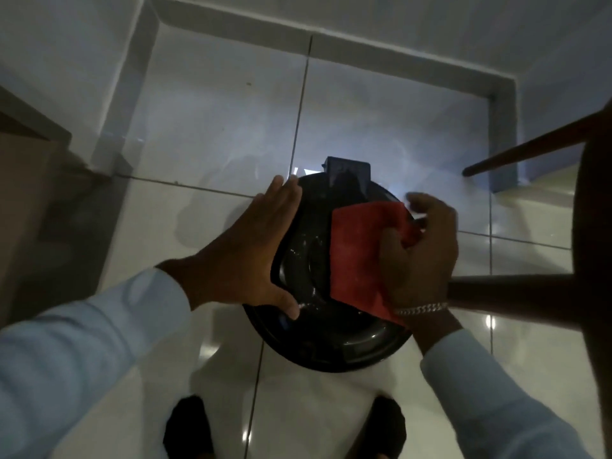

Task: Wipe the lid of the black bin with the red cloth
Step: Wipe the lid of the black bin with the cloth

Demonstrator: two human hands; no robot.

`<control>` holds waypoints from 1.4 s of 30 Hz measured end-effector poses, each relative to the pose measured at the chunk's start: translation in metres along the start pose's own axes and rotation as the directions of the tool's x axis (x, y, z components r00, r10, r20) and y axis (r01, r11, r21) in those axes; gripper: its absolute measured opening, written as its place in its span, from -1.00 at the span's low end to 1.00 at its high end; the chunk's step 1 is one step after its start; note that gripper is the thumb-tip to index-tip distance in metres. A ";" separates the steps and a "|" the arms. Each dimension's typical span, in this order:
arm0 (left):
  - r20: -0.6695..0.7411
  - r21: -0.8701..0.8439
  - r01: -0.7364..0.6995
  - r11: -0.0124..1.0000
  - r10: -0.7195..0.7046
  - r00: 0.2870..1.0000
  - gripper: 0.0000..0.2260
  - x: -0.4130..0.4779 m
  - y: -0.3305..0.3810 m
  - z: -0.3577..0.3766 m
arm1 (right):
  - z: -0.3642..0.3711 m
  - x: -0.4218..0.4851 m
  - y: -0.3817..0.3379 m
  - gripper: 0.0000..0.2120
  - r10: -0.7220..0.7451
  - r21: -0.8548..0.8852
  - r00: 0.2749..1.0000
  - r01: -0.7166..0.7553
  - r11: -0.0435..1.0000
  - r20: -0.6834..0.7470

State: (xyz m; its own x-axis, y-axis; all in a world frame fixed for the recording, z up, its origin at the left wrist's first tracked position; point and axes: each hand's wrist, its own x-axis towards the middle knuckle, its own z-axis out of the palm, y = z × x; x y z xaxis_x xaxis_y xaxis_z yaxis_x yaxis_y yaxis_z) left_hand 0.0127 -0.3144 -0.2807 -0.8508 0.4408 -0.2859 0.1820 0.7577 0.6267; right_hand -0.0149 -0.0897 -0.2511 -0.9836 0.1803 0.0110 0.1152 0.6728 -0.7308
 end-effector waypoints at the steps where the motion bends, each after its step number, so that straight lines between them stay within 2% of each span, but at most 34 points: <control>1: 0.006 0.066 -0.040 0.997 0.040 0.999 0.36 0.003 -0.002 0.001 | 0.003 -0.006 0.003 -0.61 -0.051 -0.060 0.997 0.047 0.997 -0.055; 2: 0.012 0.119 -0.073 0.990 0.072 0.997 0.35 0.005 -0.004 0.002 | 0.005 -0.014 0.006 -0.51 -0.110 -0.116 0.993 0.104 0.988 -0.047; 3: 0.025 0.154 -0.101 0.983 0.098 0.995 0.34 0.007 -0.006 0.004 | 0.008 -0.022 0.008 -0.43 -0.176 -0.168 0.984 0.178 0.970 0.025; 5: 0.052 0.178 -0.143 0.974 0.136 0.989 0.32 0.009 -0.007 0.009 | 0.014 -0.038 0.018 -0.35 -0.289 -0.313 0.923 0.361 0.879 0.254; 6: 0.056 0.176 -0.153 0.972 0.145 0.988 0.32 0.010 -0.008 0.010 | 0.017 -0.043 0.022 -0.33 -0.300 -0.389 0.890 0.425 0.817 0.344; 8: 0.051 0.167 -0.157 0.973 0.151 0.987 0.32 0.009 -0.011 0.010 | 0.021 -0.047 0.025 -0.34 -0.237 -0.503 0.883 0.432 0.749 0.405; 10: 0.051 0.158 -0.153 0.976 0.146 0.988 0.32 0.010 -0.014 0.010 | 0.020 -0.047 0.020 -0.34 -0.138 -0.549 0.925 0.325 0.770 0.354; 12: 0.056 0.147 -0.149 0.978 0.143 0.988 0.32 0.010 -0.013 0.009 | 0.026 -0.042 0.009 -0.36 -0.041 -0.568 0.969 0.178 0.804 0.245; 14: 0.053 0.142 -0.161 0.977 0.155 0.986 0.31 0.013 -0.013 0.009 | 0.039 -0.039 0.000 -0.37 0.031 -0.583 0.982 0.085 0.808 0.186; 19: 0.050 0.129 -0.176 0.976 0.171 0.984 0.30 0.012 -0.017 0.011 | 0.030 -0.068 0.009 -0.39 -0.093 -0.559 0.949 0.254 0.790 0.300; 21: 0.044 0.141 -0.181 0.973 0.177 0.983 0.29 0.013 -0.017 0.011 | 0.019 -0.066 0.018 -0.40 -0.065 -0.571 0.949 0.238 0.786 0.307; 25: 0.032 0.139 -0.187 0.973 0.184 0.982 0.28 0.013 -0.017 0.010 | 0.043 -0.039 0.002 -0.39 0.010 -0.576 0.977 0.118 0.809 0.214; 30: 0.035 0.144 -0.177 0.974 0.173 0.984 0.29 0.011 -0.017 0.011 | 0.036 -0.064 0.011 -0.43 -0.183 -0.502 0.919 0.349 0.791 0.350; 32: 0.043 0.159 -0.174 0.972 0.169 0.985 0.28 0.011 -0.015 0.010 | 0.018 -0.067 0.022 -0.43 -0.134 -0.527 0.921 0.324 0.786 0.367; 35: 0.042 0.153 -0.167 0.974 0.162 0.986 0.28 0.012 -0.014 0.011 | 0.020 -0.032 0.018 -0.47 0.000 -0.563 0.965 0.154 0.812 0.264; 37: 0.037 0.153 -0.169 0.974 0.166 0.985 0.29 0.011 -0.014 0.011 | 0.038 -0.003 0.001 -0.51 0.001 -0.541 0.973 0.127 0.831 0.229; 39: 0.028 0.129 -0.165 0.978 0.163 0.986 0.29 0.011 -0.014 0.011 | 0.055 -0.004 -0.011 -0.49 -0.061 -0.549 0.959 0.210 0.809 0.278; 42: 0.025 0.122 -0.156 0.980 0.155 0.988 0.29 0.010 -0.014 0.011 | 0.043 -0.054 -0.003 -0.45 -0.163 -0.509 0.920 0.337 0.792 0.355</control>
State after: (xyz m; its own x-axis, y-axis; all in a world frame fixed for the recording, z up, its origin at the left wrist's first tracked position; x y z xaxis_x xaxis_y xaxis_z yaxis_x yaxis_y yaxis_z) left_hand 0.0065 -0.3155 -0.3005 -0.7996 0.5648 -0.2040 0.3716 0.7323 0.5707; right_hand 0.0321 -0.1322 -0.2791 -0.9735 -0.1987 -0.1128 -0.1694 0.9589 -0.2277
